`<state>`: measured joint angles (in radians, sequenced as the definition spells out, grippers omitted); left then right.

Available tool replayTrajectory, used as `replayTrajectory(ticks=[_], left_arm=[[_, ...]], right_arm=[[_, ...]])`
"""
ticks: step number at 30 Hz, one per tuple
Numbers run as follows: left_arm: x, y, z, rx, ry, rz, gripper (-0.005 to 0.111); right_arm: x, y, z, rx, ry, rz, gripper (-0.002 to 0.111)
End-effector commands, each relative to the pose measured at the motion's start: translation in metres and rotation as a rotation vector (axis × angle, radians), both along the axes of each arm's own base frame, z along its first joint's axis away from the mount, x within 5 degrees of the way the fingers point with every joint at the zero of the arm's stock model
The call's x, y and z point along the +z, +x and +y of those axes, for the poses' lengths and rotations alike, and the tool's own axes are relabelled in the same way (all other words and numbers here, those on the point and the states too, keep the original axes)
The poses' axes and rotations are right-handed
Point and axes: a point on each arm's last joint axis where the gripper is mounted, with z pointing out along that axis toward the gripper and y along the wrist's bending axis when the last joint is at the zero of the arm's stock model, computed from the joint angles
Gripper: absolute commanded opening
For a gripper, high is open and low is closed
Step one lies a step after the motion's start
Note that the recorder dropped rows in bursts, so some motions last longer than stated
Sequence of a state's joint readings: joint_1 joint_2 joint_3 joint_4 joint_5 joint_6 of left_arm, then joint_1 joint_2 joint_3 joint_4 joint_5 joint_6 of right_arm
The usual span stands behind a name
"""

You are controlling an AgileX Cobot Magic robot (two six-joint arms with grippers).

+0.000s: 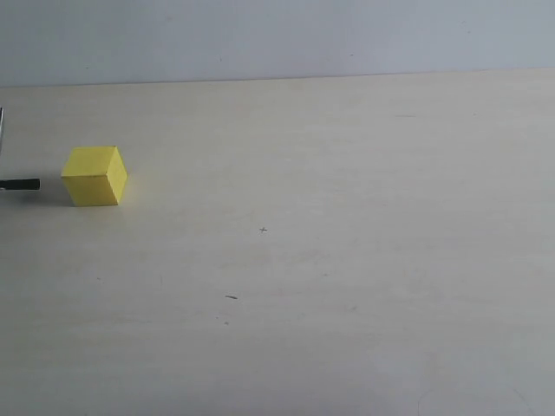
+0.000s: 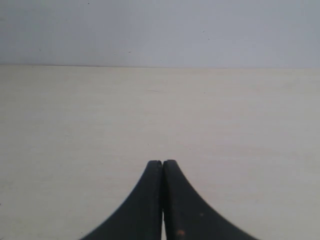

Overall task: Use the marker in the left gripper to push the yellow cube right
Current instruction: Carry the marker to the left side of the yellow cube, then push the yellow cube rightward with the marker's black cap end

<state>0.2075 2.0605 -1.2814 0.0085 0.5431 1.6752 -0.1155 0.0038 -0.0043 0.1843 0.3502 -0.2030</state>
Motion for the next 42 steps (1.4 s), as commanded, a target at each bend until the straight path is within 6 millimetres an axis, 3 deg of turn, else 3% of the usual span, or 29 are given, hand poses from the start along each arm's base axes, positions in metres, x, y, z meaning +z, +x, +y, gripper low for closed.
replayTrajectory(ticks=[1, 7, 12, 14, 16, 19, 23, 28, 34, 42], left_arm=[[0.002, 0.001, 0.000, 0.009, -0.010, -0.013, 0.000], [0.002, 0.004, -0.015, -0.017, -0.021, -0.017, 0.000], [0.002, 0.009, -0.057, -0.112, -0.029, -0.021, 0.000], [0.002, 0.010, -0.092, -0.186, -0.034, -0.018, 0.000], [0.004, 0.010, -0.100, -0.200, -0.033, -0.023, 0.000], [0.012, 0.009, -0.085, -0.152, -0.028, -0.035, 0.000], [0.025, 0.006, -0.051, -0.034, -0.036, -0.060, 0.000], [0.025, 0.004, -0.042, 0.000, -0.041, -0.049, 0.000], [0.025, 0.008, -0.074, -0.078, -0.046, -0.065, 0.000], [0.026, 0.002, -0.157, -0.278, -0.052, -0.069, 0.000]], right_arm=[[-0.001, 0.000, -0.001, -0.008, -0.002, -0.007, 0.000], [-0.001, 0.000, -0.001, -0.008, -0.002, -0.007, 0.000], [-0.001, 0.000, -0.001, -0.008, -0.002, -0.007, 0.000], [-0.001, 0.000, -0.001, -0.008, -0.002, -0.007, 0.000], [-0.001, 0.000, -0.001, -0.008, -0.002, -0.007, 0.000], [-0.001, 0.000, -0.001, -0.008, -0.002, -0.007, 0.000], [-0.001, 0.000, -0.001, -0.008, -0.002, -0.007, 0.000], [-0.001, 0.000, -0.001, -0.008, -0.002, -0.007, 0.000], [-0.001, 0.000, -0.001, -0.008, -0.002, -0.007, 0.000], [-0.001, 0.000, 0.000, -0.008, -0.002, -0.003, 0.000]])
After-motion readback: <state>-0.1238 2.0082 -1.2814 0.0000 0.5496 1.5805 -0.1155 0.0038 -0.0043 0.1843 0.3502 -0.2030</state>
